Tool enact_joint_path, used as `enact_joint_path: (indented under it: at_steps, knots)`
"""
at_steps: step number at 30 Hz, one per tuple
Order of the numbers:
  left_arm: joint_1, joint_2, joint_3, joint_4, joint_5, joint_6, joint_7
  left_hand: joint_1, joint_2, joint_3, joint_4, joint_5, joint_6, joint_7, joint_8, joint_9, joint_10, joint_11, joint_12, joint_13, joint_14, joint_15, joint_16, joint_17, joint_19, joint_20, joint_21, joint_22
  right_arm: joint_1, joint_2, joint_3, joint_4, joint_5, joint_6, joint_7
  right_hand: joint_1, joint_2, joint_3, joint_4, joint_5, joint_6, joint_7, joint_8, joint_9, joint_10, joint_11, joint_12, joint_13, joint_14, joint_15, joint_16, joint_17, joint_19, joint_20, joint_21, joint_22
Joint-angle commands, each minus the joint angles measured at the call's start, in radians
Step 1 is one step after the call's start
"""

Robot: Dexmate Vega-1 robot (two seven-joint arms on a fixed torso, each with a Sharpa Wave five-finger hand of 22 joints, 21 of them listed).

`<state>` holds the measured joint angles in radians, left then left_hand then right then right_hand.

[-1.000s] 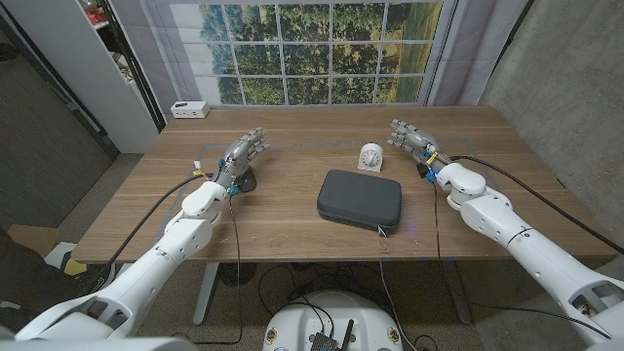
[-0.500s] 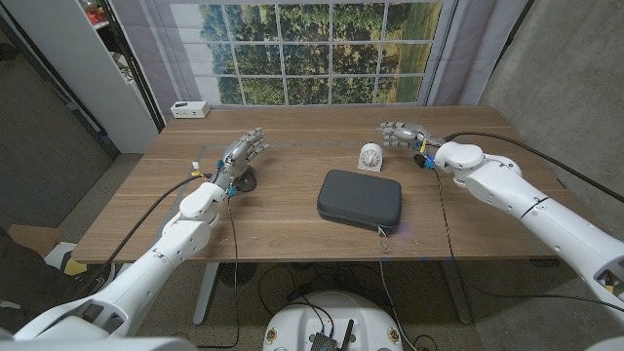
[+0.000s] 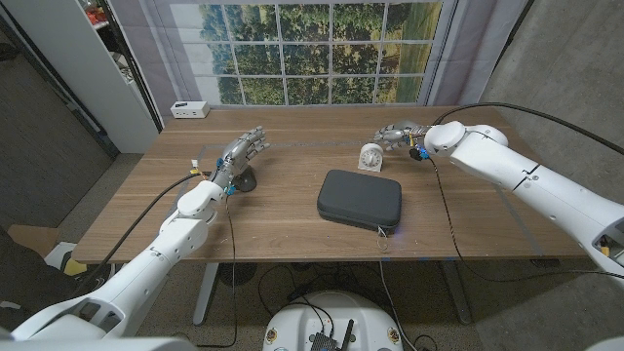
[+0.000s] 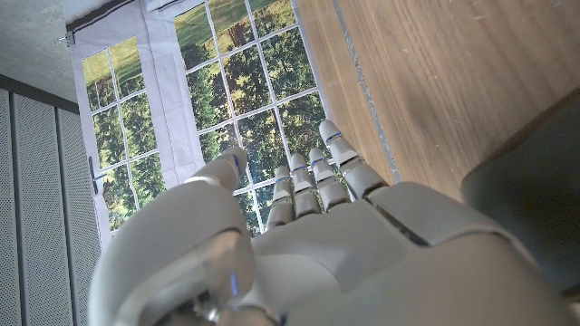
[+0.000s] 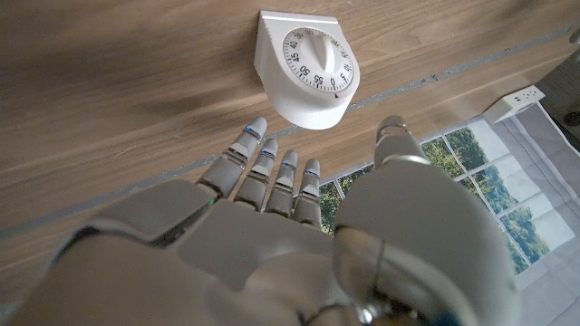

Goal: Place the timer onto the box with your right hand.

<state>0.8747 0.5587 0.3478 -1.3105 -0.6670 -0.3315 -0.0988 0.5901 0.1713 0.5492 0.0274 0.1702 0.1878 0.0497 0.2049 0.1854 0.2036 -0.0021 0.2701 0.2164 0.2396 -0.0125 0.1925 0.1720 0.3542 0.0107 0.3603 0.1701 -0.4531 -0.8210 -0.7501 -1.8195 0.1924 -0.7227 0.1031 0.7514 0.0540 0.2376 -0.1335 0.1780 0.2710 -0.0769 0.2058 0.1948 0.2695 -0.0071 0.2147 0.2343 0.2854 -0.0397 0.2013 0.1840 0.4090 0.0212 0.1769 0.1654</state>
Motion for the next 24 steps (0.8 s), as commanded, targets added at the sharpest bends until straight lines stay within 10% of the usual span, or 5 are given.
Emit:
enact_joint_path:
  at_steps: [1,24]
  knots:
    - [0.014,0.009,-0.009,-0.006,-0.009,-0.006,-0.01,0.005,-0.007,0.001,-0.003,0.005,0.01,0.0,0.003,0.004,0.006,0.0,0.004,0.006,0.005,0.004,-0.001,0.003,0.007,0.007,-0.006,0.005,0.15,0.01,-0.163,-0.026,-0.178,-0.135,0.122,0.018,-0.004,0.003,-0.013,0.009,0.025,-0.015,0.011,0.005,0.012,0.0,0.007,0.007,0.01,-0.074,0.007,0.006,-0.007,0.0,0.003,0.003]
    - [0.04,0.011,-0.025,-0.002,-0.041,-0.015,-0.029,0.0,-0.007,0.004,-0.006,0.005,0.014,-0.002,0.001,0.005,0.007,-0.001,0.001,0.007,0.007,0.003,-0.002,0.004,0.005,0.011,-0.014,0.006,0.259,0.097,-0.286,0.094,-0.293,-0.151,0.285,0.063,0.028,0.011,-0.016,0.014,0.096,-0.064,0.028,0.006,0.087,-0.04,0.043,0.037,0.081,-0.13,0.053,0.03,-0.013,-0.006,0.012,0.004]
